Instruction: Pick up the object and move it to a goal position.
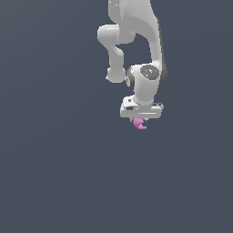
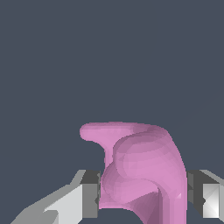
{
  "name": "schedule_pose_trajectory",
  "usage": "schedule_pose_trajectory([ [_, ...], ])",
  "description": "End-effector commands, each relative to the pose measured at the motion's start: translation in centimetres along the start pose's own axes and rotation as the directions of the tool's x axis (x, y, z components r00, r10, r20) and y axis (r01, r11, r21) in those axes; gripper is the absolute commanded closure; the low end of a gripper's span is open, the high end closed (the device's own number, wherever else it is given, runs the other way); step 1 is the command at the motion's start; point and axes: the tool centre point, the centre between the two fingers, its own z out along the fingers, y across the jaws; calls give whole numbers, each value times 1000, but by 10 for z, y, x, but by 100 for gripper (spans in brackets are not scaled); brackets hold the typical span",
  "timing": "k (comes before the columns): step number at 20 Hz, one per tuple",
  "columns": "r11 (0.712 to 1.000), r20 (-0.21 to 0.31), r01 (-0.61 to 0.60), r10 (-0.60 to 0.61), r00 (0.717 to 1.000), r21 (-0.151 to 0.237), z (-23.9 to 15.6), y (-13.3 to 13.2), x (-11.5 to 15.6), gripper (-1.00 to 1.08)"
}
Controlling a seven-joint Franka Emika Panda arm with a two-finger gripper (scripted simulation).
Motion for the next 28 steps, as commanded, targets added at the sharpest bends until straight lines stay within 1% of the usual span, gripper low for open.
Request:
schedule_pose_trajectory([
  [1,1000,0,-1,1,1000,1,-18,23,4,108],
  [11,1000,0,0,0,1000,2,-99,122,25,108],
  [16,1000,0,-1,1,1000,2,-131,161,34,108],
  [19,1000,0,-1,1,1000,1,-145,178,39,108],
  [22,1000,0,-1,1,1000,0,-154,189,42,108],
  [28,1000,0,-1,1,1000,0,-159,195,46,108],
])
